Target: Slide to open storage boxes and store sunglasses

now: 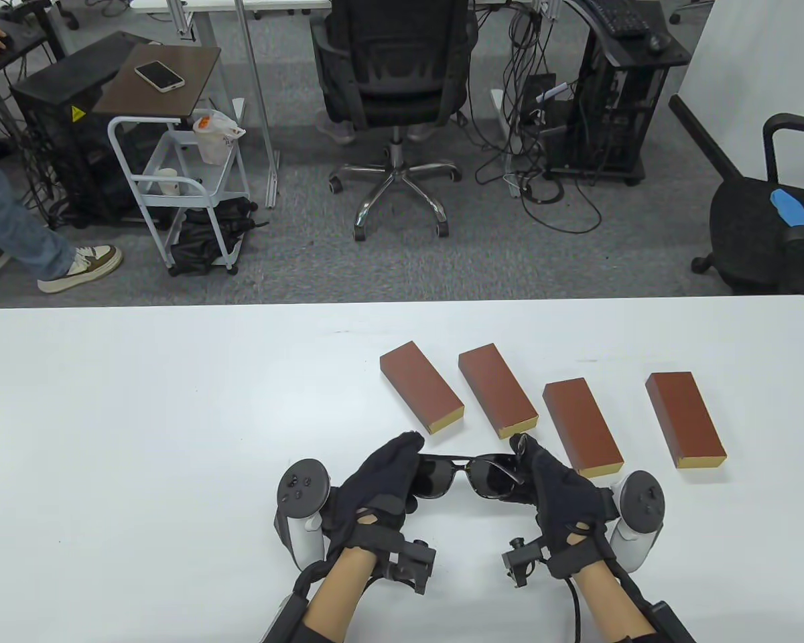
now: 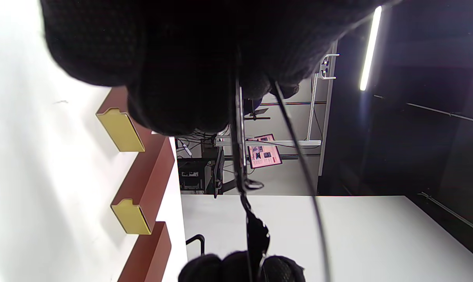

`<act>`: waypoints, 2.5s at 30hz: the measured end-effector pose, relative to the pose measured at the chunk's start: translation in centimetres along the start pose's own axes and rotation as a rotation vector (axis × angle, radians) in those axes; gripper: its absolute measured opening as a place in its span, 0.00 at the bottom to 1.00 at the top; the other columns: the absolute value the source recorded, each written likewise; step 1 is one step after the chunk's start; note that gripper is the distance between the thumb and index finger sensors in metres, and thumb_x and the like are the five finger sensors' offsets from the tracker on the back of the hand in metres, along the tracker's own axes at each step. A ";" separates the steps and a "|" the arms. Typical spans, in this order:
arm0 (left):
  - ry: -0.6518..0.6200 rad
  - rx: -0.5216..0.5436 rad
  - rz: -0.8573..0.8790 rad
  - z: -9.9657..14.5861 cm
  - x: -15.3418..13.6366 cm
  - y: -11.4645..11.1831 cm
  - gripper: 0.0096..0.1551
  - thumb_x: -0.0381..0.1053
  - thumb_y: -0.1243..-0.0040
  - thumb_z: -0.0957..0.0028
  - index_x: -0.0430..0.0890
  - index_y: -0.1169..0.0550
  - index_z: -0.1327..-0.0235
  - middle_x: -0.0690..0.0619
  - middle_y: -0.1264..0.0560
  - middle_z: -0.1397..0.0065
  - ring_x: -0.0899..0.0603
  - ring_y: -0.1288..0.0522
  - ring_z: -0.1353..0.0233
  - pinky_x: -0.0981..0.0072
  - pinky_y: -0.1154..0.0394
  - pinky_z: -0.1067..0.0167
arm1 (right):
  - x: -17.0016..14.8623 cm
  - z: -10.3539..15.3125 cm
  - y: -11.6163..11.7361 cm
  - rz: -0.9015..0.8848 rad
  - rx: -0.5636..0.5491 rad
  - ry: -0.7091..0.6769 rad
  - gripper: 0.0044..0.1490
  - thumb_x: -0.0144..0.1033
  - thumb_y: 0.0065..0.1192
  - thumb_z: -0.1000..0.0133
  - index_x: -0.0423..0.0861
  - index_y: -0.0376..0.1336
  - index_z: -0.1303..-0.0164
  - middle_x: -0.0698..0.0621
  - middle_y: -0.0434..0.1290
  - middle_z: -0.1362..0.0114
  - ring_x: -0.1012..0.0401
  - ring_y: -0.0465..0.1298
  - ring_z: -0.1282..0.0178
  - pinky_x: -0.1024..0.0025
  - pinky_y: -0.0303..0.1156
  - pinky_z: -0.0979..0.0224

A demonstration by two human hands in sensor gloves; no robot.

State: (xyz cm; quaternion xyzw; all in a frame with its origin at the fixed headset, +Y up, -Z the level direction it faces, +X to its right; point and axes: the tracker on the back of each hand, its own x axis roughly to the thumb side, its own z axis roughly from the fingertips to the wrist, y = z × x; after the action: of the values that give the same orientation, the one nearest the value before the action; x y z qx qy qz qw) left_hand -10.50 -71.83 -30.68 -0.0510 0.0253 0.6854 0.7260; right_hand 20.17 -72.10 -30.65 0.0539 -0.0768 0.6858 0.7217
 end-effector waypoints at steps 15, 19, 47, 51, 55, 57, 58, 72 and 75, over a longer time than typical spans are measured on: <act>0.025 -0.012 0.028 0.0 -0.8 -0.4 0.27 0.56 0.37 0.47 0.52 0.21 0.34 0.50 0.13 0.41 0.44 0.12 0.49 0.53 0.16 0.54 | -0.5 0.2 -0.4 0.076 -0.037 0.084 0.36 0.63 0.57 0.55 0.47 0.72 0.50 0.45 0.87 0.58 0.50 0.88 0.63 0.58 0.85 0.62; 0.022 -0.129 0.124 0.0 -0.9 -1.3 0.33 0.62 0.43 0.44 0.51 0.28 0.26 0.46 0.19 0.32 0.41 0.16 0.41 0.50 0.19 0.47 | -0.4 0.2 -0.9 0.119 -0.085 0.097 0.35 0.63 0.58 0.55 0.48 0.72 0.51 0.47 0.87 0.60 0.52 0.89 0.65 0.60 0.86 0.63; 0.017 -0.311 0.175 -0.2 -1.0 -2.4 0.34 0.58 0.43 0.44 0.46 0.29 0.26 0.40 0.22 0.29 0.36 0.18 0.37 0.44 0.21 0.44 | -0.2 0.1 -2.3 0.358 -0.179 0.117 0.28 0.52 0.71 0.59 0.49 0.73 0.53 0.50 0.87 0.63 0.55 0.89 0.67 0.62 0.86 0.65; 0.022 -0.287 0.138 -0.3 -1.2 -2.3 0.29 0.52 0.38 0.46 0.48 0.23 0.31 0.42 0.19 0.33 0.39 0.15 0.41 0.46 0.19 0.48 | 0.4 0.2 -2.3 0.395 -0.166 0.080 0.28 0.51 0.71 0.59 0.47 0.73 0.53 0.49 0.87 0.62 0.53 0.89 0.67 0.60 0.85 0.64; 0.042 -0.267 0.151 -0.4 -1.5 -2.1 0.26 0.48 0.35 0.48 0.47 0.19 0.36 0.42 0.16 0.37 0.40 0.13 0.45 0.47 0.17 0.50 | 1.5 0.2 -2.2 0.538 -0.121 -0.026 0.29 0.51 0.71 0.59 0.48 0.73 0.52 0.47 0.87 0.60 0.51 0.88 0.64 0.57 0.85 0.61; 0.045 -0.261 0.140 -0.5 -1.7 -2.1 0.25 0.48 0.34 0.49 0.48 0.18 0.37 0.42 0.15 0.38 0.40 0.12 0.46 0.47 0.17 0.51 | 2.0 0.5 -2.0 0.648 -0.132 -0.102 0.35 0.54 0.69 0.59 0.47 0.69 0.45 0.44 0.84 0.52 0.46 0.85 0.56 0.52 0.82 0.54; 0.047 -0.260 0.135 -0.6 -1.9 -2.1 0.25 0.48 0.34 0.49 0.48 0.18 0.37 0.43 0.15 0.38 0.40 0.12 0.46 0.47 0.17 0.51 | 2.2 0.7 -1.9 0.692 -0.142 -0.122 0.37 0.56 0.68 0.58 0.48 0.67 0.43 0.42 0.82 0.47 0.44 0.83 0.51 0.50 0.80 0.51; 0.009 -0.317 0.049 -1.0 -2.9 -2.3 0.25 0.48 0.34 0.50 0.49 0.16 0.38 0.43 0.15 0.37 0.40 0.13 0.46 0.47 0.17 0.51 | 4.5 2.7 4.6 1.317 0.152 -0.589 0.24 0.45 0.73 0.61 0.54 0.73 0.53 0.47 0.78 0.42 0.48 0.78 0.41 0.49 0.74 0.37; -0.003 -0.320 0.016 -1.2 -2.9 -2.2 0.25 0.48 0.34 0.51 0.49 0.16 0.39 0.43 0.15 0.38 0.40 0.12 0.46 0.47 0.17 0.51 | 4.2 2.7 5.0 1.330 0.190 -0.574 0.24 0.43 0.72 0.60 0.53 0.74 0.54 0.47 0.80 0.46 0.49 0.79 0.44 0.49 0.74 0.39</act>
State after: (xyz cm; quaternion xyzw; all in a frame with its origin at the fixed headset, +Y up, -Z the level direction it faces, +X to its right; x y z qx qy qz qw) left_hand -8.45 -74.95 -31.43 -0.1648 -0.0847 0.6866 0.7030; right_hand 15.26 -68.22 -27.33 0.2360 -0.2198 0.9417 0.0963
